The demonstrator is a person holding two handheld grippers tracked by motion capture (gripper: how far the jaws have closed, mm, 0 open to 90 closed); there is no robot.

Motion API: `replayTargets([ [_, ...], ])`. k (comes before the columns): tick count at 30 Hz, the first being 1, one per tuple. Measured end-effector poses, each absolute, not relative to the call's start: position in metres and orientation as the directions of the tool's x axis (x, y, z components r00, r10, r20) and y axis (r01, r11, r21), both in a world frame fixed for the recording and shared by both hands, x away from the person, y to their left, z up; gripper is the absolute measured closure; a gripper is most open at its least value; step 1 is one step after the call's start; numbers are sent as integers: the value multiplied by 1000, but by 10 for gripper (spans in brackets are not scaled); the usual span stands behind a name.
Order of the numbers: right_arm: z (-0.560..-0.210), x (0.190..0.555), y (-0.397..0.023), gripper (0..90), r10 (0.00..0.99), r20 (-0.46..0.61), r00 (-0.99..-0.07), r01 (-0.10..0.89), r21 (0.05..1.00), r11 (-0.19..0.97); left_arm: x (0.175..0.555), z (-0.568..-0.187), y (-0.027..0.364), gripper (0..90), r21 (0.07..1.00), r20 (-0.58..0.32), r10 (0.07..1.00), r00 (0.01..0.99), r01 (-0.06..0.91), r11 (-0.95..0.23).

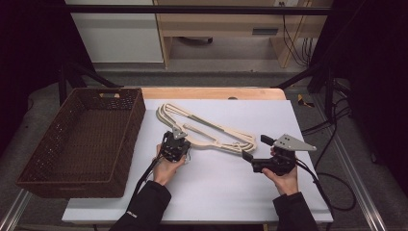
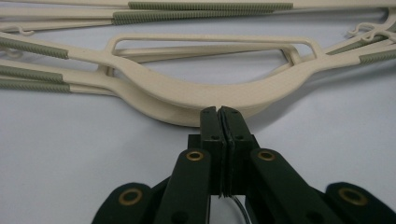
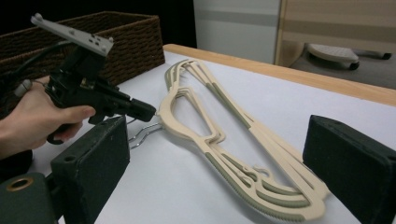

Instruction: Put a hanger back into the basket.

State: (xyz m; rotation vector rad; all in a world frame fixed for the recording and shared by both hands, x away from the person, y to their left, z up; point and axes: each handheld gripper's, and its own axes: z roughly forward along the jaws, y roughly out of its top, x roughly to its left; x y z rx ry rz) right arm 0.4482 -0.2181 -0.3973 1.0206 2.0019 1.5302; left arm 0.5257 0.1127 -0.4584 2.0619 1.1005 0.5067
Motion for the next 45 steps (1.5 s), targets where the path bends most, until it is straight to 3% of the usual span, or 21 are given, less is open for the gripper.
replayTargets([
  [21, -423, 511, -137, 161, 692, 44, -721, 310, 913, 265, 523, -427, 109, 887, 709, 50, 812, 581, 552, -439],
  [36, -449, 529, -89, 358, 618, -69, -783, 283, 845, 454, 518, -411, 110, 887, 710, 29, 817, 575, 564, -422],
  [45, -458, 531, -79, 544, 577, -120, -808, 264, 802, 537, 517, -409, 107, 887, 709, 15, 818, 575, 570, -414],
])
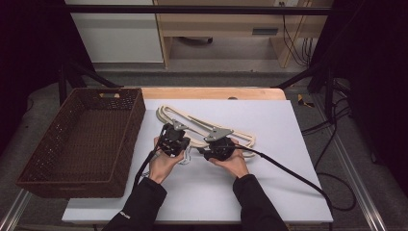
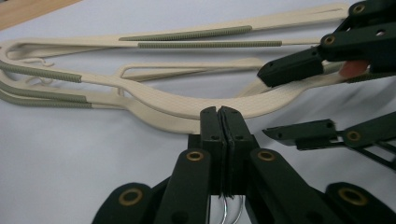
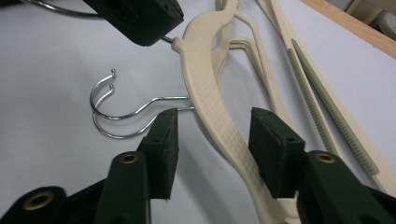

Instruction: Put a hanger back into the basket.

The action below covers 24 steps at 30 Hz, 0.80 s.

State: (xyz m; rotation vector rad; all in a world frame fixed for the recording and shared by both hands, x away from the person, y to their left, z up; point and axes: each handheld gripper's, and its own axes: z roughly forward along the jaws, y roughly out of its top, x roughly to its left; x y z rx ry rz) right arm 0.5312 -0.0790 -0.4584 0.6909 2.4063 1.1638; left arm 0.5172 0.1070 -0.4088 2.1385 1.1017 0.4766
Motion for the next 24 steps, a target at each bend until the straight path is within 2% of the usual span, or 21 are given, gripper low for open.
replayTargets([
  [1, -460, 532, -78, 595, 577, -145, -804, 255, 793, 554, 517, -408, 107, 887, 702, 21, 813, 582, 571, -426],
  [4, -460, 533, -78, 655, 573, -162, -803, 245, 788, 565, 516, -408, 107, 887, 702, 22, 813, 582, 570, -427],
  [15, -460, 528, -79, 720, 503, -274, -820, 128, 768, 627, 512, -403, 109, 865, 732, 6, 817, 576, 554, -396],
  [16, -459, 527, -79, 734, 494, -295, -818, 106, 766, 634, 512, -401, 111, 722, 740, 5, 818, 575, 548, -390],
  [17, -458, 526, -80, 736, 487, -303, -819, 97, 764, 638, 509, -395, 114, 641, 783, -3, 824, 566, 514, -350],
  [24, -446, 525, -86, 775, 486, -337, -806, 72, 760, 646, 493, -366, 128, 344, 883, -38, 789, 614, 390, -261],
])
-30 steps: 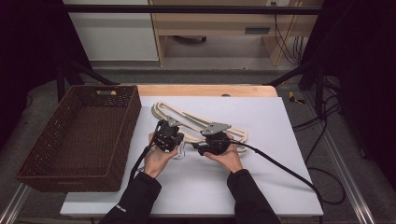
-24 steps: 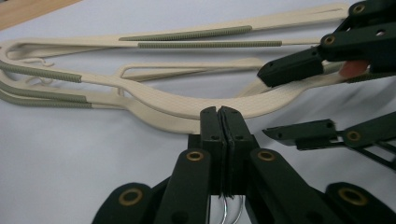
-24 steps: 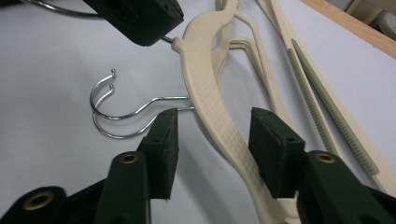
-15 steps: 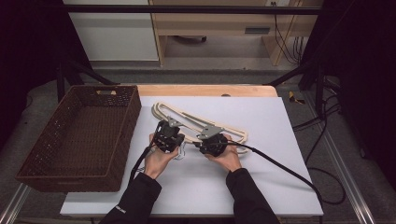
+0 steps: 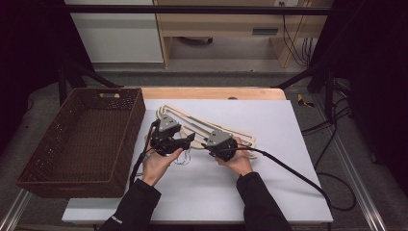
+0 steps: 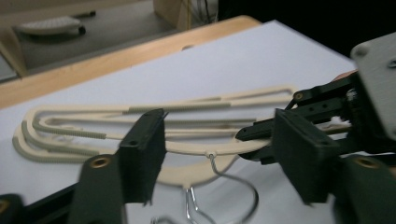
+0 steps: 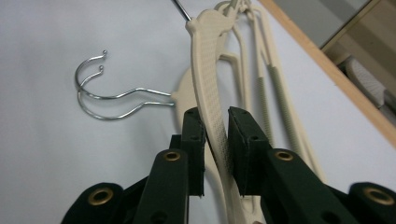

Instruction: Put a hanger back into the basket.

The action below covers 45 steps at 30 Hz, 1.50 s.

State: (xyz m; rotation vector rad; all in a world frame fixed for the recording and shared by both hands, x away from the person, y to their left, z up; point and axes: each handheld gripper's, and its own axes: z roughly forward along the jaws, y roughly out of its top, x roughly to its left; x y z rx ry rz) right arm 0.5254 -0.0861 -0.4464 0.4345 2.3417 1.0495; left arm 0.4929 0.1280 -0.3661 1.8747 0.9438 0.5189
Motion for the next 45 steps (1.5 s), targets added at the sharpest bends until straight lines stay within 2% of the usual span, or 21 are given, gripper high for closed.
replayTargets([
  [3, -441, 526, -90, 797, 489, -351, -798, 62, 760, 647, 490, -359, 133, 231, 898, -55, 773, 632, 370, -238],
  [7, -421, 529, -102, 864, 519, -385, -763, 49, 767, 640, 481, -347, 149, 137, 922, -63, 754, 654, 328, -208],
  [9, -417, 530, -105, 867, 525, -388, -757, 54, 765, 642, 476, -344, 160, 127, 924, -40, 763, 645, 314, -217],
  [14, -404, 529, -116, 869, 533, -376, -758, 53, 779, 625, 469, -346, 175, 103, 921, -47, 760, 648, 323, -218],
  [18, -386, 520, -128, 869, 533, -331, -779, 45, 818, 574, 462, -349, 185, 96, 914, -35, 751, 660, 325, -243],
  [21, -374, 508, -133, 869, 501, -281, -819, 44, 839, 543, 452, -358, 189, 84, 892, 7, 736, 677, 328, -311],
  [27, -368, 482, -134, 869, 400, -185, -898, 60, 848, 526, 437, -368, 188, 76, 878, 28, 703, 711, 319, -357],
  [31, -367, 462, -133, 869, 320, -133, -938, 63, 843, 535, 428, -373, 184, 94, 876, 29, 670, 742, 304, -374],
  [36, -372, 446, -131, 869, 272, -97, -957, 69, 838, 541, 421, -378, 173, 133, 859, 38, 619, 784, 291, -421],
  [39, -382, 435, -127, 869, 232, -77, -970, 66, 830, 554, 417, -386, 159, 196, 826, 37, 561, 827, 291, -483],
  [45, -392, 437, -119, 869, 183, -46, -982, 70, 811, 580, 415, -396, 144, 380, 791, 32, 497, 867, 282, -543],
])
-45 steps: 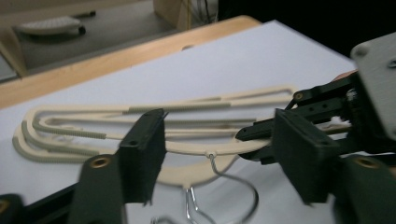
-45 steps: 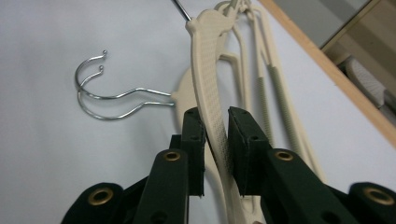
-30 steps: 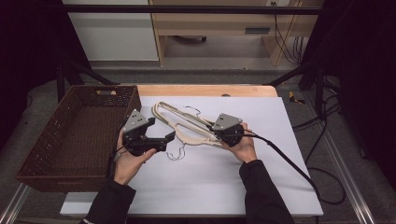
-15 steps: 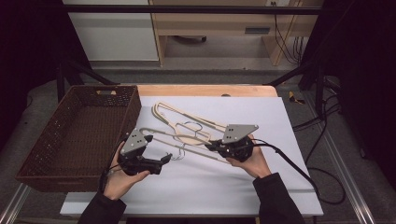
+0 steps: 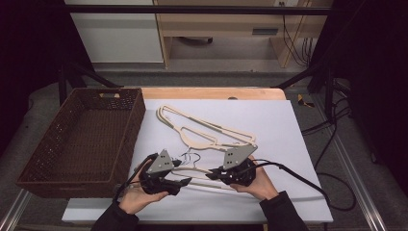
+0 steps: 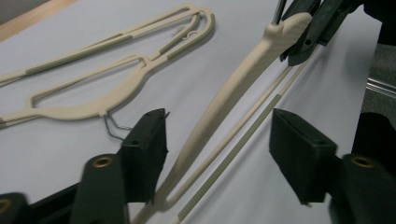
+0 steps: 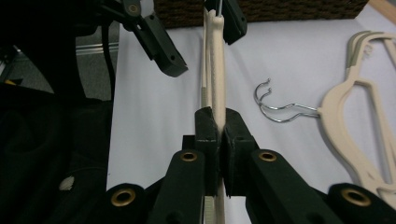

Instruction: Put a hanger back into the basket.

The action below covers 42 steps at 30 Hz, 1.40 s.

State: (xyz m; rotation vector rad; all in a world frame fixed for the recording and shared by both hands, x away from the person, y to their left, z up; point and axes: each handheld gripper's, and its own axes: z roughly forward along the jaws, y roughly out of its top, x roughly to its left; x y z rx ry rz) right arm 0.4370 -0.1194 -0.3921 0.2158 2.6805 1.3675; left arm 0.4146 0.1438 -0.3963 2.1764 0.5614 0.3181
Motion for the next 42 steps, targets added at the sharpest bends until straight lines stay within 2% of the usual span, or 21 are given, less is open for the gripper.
replayTargets([
  [4, -395, 436, -117, 869, 166, -30, -986, 75, 803, 592, 415, -398, 142, 516, 782, 30, 481, 876, 280, -558],
  [5, -395, 436, -117, 869, 162, -27, -986, 75, 801, 594, 415, -398, 142, 516, 781, 32, 479, 877, 277, -560],
  [6, -395, 435, -117, 869, 155, -26, -988, 72, 803, 591, 414, -398, 143, 575, 780, 31, 481, 876, 279, -560],
  [9, -395, 435, -117, 869, 142, -18, -990, 71, 802, 593, 415, -397, 145, 660, 781, 19, 481, 876, 288, -554],
  [15, -394, 434, -118, 854, 141, -19, -990, 69, 802, 593, 410, -394, 144, 715, 769, 42, 465, 884, 268, -580],
  [19, -392, 435, -120, 774, 212, -77, -974, 62, 812, 580, 407, -392, 143, 800, 778, 6, 438, 899, 271, -567],
  [24, -391, 435, -119, 659, 285, -99, -953, 81, 824, 560, 401, -389, 139, 856, 781, -8, 423, 906, 270, -563],
  [25, -391, 435, -119, 638, 295, -106, -949, 81, 826, 557, 399, -388, 138, 859, 779, 10, 435, 900, 266, -568],
  [27, -391, 436, -119, 627, 306, -114, -945, 80, 829, 553, 398, -388, 137, 860, 785, -10, 438, 899, 279, -553],
  [29, -390, 435, -121, 535, 325, -120, -938, 78, 841, 535, 399, -387, 138, 860, 791, -36, 443, 896, 296, -535],
  [32, -388, 435, -124, 485, 343, -124, -931, 73, 857, 511, 398, -383, 142, 860, 802, -43, 464, 885, 307, -512],
  [33, -384, 436, -132, 422, 371, -106, -923, 85, 882, 463, 397, -380, 144, 861, 809, -46, 477, 878, 313, -498],
  [37, -378, 436, -150, 341, 442, -84, -893, 111, 911, 397, 396, -372, 151, 860, 823, -41, 500, 865, 313, -474],
  [42, -375, 438, -176, 174, 561, -37, -827, 160, 941, 299, 395, -363, 161, 860, 838, -35, 539, 842, 319, -443],
])
